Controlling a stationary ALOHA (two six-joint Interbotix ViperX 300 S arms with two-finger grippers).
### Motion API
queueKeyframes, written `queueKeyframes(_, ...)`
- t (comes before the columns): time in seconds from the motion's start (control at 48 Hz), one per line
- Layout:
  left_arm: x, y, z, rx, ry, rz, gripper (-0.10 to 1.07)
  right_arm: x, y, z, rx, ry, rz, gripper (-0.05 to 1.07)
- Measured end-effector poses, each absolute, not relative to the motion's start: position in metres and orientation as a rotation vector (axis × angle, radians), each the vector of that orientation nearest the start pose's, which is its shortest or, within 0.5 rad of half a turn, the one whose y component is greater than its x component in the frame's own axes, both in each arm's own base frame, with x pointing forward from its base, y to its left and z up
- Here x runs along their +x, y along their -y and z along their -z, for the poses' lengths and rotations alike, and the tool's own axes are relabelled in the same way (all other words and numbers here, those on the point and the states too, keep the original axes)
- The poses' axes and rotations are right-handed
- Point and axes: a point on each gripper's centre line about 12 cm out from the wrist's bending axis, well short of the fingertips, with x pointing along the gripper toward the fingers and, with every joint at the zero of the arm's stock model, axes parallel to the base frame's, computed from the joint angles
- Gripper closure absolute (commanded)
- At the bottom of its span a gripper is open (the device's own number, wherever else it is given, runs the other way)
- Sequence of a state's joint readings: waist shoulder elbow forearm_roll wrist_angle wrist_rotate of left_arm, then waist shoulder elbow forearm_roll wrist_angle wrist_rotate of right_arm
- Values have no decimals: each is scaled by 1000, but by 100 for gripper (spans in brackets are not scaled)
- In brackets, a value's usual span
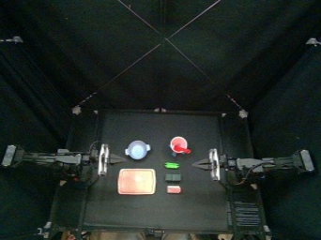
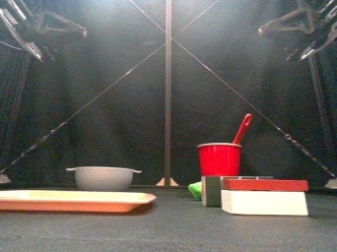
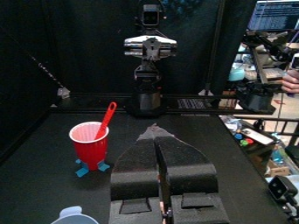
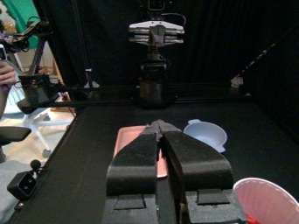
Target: Grab green sushi
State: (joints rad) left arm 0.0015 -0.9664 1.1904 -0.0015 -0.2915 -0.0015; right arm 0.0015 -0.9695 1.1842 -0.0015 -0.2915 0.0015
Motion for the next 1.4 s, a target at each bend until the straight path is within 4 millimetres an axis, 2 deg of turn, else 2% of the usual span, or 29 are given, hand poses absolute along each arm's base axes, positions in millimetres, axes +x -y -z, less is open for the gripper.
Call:
queueKeyframes(0.25, 199, 3, -288, -41, 76, 11, 100, 212, 1, -283, 67, 16, 5, 100)
queueKeyframes(0.417, 199, 4, -286, -38, 61, 18, 99, 241, -1, -273, 202, -82, 13, 100)
queueKeyframes(0.562, 198, 5, -280, -38, 29, 19, 99, 266, -13, -261, 291, -213, -9, 100)
queueKeyframes(0.771, 198, 5, -278, -34, 12, 20, 99, 290, -37, -238, 353, -485, -32, 100)
queueKeyframes(1.021, 198, 5, -272, -34, -14, 22, 99, 302, -61, -207, 372, -777, -23, 100)
queueKeyframes(1.188, 197, 5, -263, -33, -54, 20, 99, 308, -76, -200, 345, -873, -43, 99)
queueKeyframes(1.312, 196, 5, -262, -33, -66, 21, 99, 317, -81, -193, 325, -909, -44, 90)
queueKeyframes(1.396, 196, 5, -262, -35, -66, 21, 99, 324, -84, -186, 304, -933, -42, 77)
